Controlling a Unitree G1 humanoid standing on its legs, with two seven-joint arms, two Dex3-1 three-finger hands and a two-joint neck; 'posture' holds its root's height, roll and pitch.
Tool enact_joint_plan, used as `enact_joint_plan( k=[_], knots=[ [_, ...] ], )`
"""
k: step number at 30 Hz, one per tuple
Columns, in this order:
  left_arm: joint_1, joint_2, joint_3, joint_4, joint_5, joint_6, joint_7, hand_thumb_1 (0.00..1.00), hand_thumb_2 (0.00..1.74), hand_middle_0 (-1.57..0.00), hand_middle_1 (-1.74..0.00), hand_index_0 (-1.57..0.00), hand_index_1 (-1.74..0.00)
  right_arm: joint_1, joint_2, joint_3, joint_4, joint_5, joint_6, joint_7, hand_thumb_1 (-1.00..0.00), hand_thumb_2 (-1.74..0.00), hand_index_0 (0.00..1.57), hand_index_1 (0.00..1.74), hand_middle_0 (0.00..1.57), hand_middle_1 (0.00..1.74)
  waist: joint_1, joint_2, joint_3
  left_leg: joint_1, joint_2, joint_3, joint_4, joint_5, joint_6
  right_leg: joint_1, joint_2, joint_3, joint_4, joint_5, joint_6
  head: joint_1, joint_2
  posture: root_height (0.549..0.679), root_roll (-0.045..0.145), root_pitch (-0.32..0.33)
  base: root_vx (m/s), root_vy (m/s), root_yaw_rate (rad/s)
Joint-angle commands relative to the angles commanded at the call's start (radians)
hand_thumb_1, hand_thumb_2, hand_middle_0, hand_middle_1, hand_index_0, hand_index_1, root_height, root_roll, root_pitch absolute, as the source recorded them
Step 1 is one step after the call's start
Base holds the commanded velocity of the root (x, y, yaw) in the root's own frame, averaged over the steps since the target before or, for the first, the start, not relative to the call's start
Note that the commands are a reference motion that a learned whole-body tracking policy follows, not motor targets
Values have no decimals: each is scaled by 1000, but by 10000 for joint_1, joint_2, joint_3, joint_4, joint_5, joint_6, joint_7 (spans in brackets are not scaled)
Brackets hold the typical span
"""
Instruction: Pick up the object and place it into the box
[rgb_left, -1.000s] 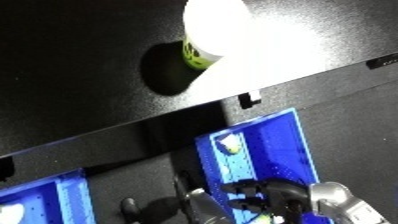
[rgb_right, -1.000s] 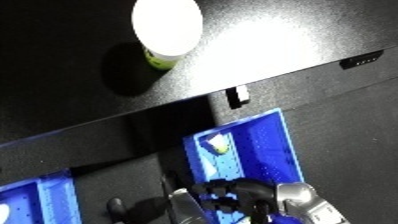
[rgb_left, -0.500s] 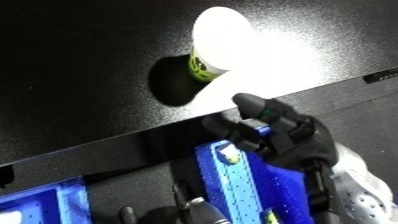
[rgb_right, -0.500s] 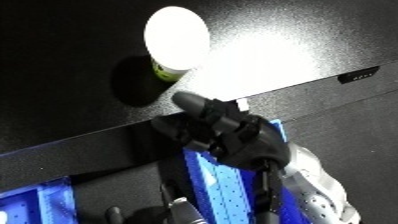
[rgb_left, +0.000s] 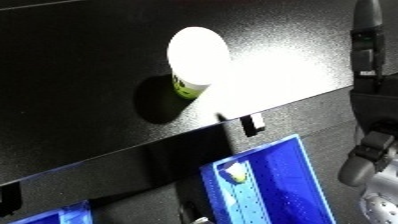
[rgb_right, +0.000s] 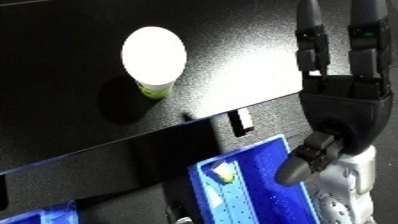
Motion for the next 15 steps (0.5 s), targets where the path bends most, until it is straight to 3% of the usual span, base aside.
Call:
enact_joint_plan(
  k=[3,8,15],
  knots=[
    [-57,-71,-102,-97,39,108,153,0,0,0,0,0,0,-347,-264,431,95,-1018,439,-933,0,0,0,0,0,0,32,18,41,19,-37,-5,36,-1,12,17,-22,31,17,-23,-49,97,-19,644,46,-12,19,12,0],
    [-121,-128,-299,-204,66,137,249,0,0,0,0,0,0,-998,-688,1329,493,-2827,1642,-2432,0,0,0,0,0,0,172,55,64,27,-94,-61,24,50,36,39,-57,46,24,-49,-119,344,-91,644,50,-16,15,2,23],
    [-199,-185,-512,-192,90,157,319,0,0,0,0,0,0,-1605,-872,2308,1047,-4107,2989,-3332,0,0,0,0,0,0,331,106,88,77,-155,-132,-93,132,30,73,-87,44,-17,-57,-169,627,-66,644,51,-18,11,2,43]
  ],
)
